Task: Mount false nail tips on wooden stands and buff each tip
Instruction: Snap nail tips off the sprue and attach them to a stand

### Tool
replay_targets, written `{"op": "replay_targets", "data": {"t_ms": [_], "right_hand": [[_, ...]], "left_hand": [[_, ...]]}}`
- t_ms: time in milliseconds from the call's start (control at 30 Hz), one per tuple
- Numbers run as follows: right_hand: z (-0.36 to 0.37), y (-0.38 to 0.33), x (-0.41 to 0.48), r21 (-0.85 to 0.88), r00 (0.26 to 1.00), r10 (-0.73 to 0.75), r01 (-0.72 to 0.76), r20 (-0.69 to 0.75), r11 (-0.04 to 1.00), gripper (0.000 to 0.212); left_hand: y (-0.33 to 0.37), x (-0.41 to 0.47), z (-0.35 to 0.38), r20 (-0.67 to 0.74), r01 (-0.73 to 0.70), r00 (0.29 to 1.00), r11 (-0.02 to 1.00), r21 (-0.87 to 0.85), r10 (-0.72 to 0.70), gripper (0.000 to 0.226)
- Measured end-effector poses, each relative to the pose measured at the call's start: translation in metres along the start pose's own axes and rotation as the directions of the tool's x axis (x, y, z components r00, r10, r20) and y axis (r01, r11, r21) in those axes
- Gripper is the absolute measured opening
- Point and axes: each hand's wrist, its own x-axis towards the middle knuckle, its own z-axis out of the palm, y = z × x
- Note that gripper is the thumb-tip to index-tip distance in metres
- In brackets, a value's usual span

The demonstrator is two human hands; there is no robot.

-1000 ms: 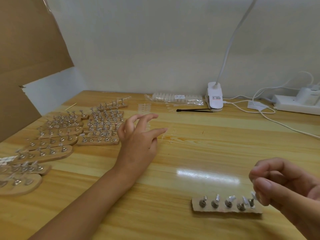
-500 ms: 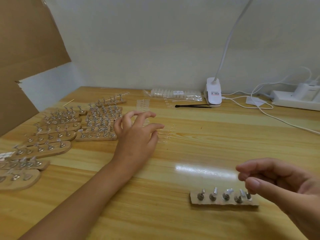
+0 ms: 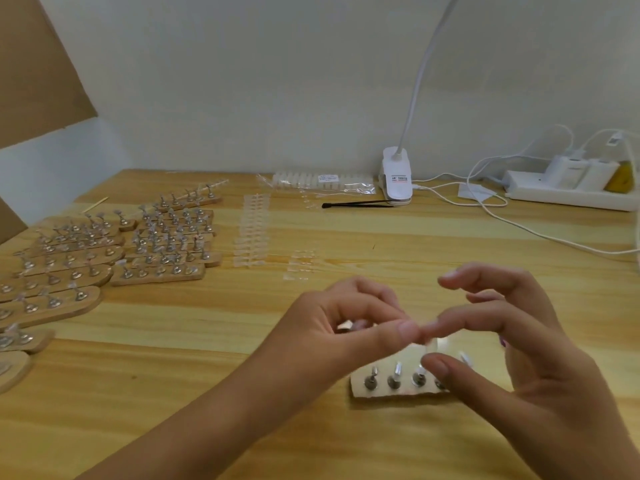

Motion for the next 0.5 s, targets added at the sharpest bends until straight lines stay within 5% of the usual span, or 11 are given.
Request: {"op": "replay_targets", "data": {"t_ms": [300, 500], "right_hand": [[0.000, -0.002, 0.008, -0.127, 0.999, -0.016, 0.022, 0.050, 0.992, 0.023], [-0.003, -0.013, 0.020, -0.139, 0.992, -0.010, 0.027, 0.124, 0.990, 0.022]], "left_hand": [[-0.007, 0.002, 0.004, 0.055, 0.170, 0.985, 0.954, -0.246, -0.161, 0.020], [-0.005, 0.001, 0.001, 0.089, 0.149, 0.988, 0.939, -0.310, -0.127, 0.014]]}}
